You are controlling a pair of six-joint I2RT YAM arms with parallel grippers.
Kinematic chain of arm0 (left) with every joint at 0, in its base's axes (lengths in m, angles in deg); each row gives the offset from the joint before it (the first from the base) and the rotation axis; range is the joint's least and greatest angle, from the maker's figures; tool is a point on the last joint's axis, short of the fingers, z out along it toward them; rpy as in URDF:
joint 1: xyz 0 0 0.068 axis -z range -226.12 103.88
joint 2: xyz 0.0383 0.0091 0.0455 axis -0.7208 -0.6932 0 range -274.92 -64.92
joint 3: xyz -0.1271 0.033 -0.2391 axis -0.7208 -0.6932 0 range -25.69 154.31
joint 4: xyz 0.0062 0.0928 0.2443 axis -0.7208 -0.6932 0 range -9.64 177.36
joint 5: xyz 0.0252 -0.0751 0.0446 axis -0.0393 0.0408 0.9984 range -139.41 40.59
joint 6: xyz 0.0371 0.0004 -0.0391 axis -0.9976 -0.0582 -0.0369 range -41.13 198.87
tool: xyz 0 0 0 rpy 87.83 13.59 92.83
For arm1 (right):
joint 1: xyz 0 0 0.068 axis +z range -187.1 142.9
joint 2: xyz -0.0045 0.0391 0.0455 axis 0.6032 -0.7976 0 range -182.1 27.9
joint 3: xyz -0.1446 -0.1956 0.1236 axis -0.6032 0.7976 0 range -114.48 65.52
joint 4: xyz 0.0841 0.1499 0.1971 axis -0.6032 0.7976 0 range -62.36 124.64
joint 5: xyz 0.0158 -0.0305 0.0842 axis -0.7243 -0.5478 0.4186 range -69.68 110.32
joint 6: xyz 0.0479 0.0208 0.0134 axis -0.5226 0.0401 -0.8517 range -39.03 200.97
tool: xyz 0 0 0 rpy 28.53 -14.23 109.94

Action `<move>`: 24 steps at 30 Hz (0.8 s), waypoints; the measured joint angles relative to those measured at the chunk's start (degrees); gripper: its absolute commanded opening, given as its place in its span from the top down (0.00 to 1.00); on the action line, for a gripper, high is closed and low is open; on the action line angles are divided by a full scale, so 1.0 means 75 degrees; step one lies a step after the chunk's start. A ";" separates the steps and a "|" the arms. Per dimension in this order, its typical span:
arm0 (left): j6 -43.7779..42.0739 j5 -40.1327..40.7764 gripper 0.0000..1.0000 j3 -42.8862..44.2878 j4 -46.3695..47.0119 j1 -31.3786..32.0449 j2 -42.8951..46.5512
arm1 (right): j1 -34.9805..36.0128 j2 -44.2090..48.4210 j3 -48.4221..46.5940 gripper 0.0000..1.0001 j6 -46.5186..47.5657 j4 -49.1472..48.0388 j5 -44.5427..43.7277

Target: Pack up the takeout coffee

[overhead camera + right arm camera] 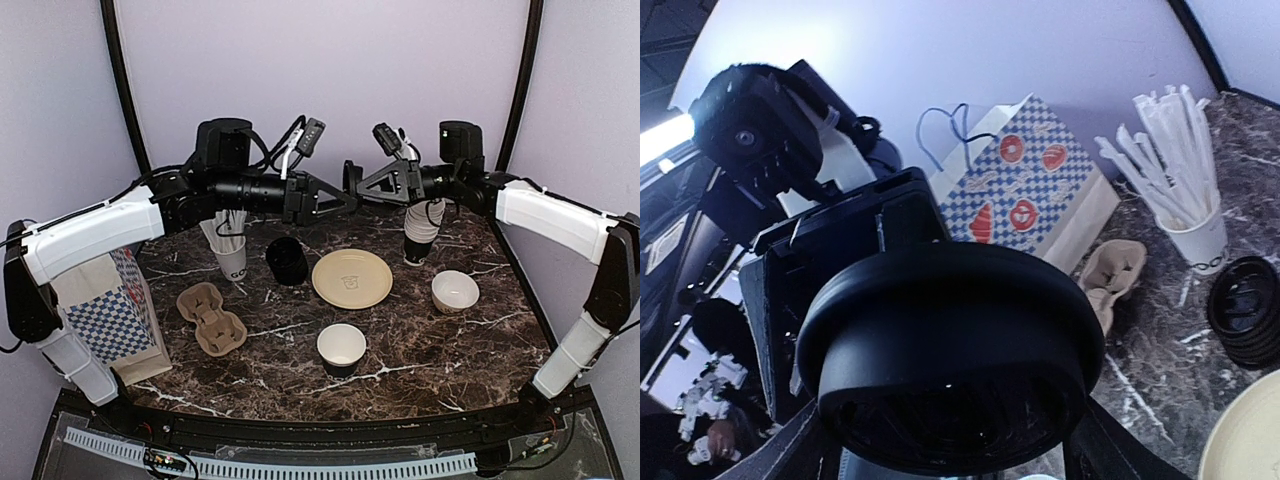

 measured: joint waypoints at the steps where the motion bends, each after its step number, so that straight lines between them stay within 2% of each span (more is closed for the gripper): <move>1: -0.0122 0.0108 0.33 -0.0015 -0.0239 0.0000 0.0047 | -0.0055 0.0003 -0.0114 0.27 0.0434 0.0469 -0.0149; 6: -0.0836 0.1026 0.33 -0.0245 -0.1600 0.0000 0.0749 | -0.0149 0.0003 -0.0985 0.28 0.3416 0.3453 -0.1320; 9: -0.1148 0.2142 0.33 -0.0262 -0.2398 0.0003 0.1195 | 0.0020 0.0009 -0.1530 0.28 0.5222 0.5158 -0.2256; 13: -0.1244 0.3465 0.33 -0.0382 -0.3008 -0.0073 0.1498 | 0.0562 0.0119 -0.1749 0.26 0.6948 0.6639 -0.3459; 20: -0.0799 0.5231 0.33 -0.1032 -0.3471 -0.0527 0.1577 | 0.2238 0.0172 -0.1786 0.24 0.8772 0.8448 -0.5426; 24: -0.0522 0.5613 0.33 -0.1230 -0.3445 -0.0699 0.1606 | 0.2996 0.0157 -0.1740 0.24 0.9209 0.8935 -0.6260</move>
